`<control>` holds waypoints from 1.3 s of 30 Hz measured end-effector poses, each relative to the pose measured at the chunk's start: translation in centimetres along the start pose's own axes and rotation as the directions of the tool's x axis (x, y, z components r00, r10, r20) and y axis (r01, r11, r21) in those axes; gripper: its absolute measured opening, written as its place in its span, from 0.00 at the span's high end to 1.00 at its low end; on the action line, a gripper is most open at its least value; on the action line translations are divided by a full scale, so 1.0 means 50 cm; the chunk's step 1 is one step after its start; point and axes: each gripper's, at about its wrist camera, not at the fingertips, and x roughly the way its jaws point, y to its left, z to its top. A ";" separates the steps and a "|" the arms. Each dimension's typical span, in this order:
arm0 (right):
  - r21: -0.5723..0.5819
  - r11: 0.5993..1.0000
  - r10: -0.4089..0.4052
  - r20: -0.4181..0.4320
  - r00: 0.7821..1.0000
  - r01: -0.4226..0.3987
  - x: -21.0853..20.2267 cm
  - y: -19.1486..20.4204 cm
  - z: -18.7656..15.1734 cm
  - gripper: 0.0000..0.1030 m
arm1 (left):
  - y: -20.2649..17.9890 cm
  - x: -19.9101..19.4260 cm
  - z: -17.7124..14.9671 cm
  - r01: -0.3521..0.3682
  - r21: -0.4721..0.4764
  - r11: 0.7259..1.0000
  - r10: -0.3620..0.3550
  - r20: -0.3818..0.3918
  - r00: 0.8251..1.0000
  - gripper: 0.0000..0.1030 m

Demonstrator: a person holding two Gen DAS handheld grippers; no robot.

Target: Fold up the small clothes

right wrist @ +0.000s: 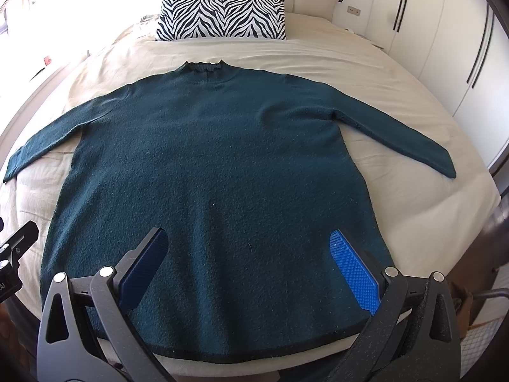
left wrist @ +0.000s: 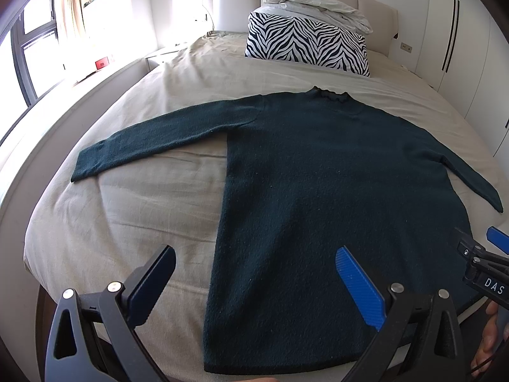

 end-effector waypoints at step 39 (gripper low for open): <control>-0.010 1.000 0.000 -0.011 1.000 0.000 0.008 0.016 -0.010 0.00 | 0.014 0.011 -0.018 0.006 -0.009 1.000 -0.006 -0.009 1.000 0.00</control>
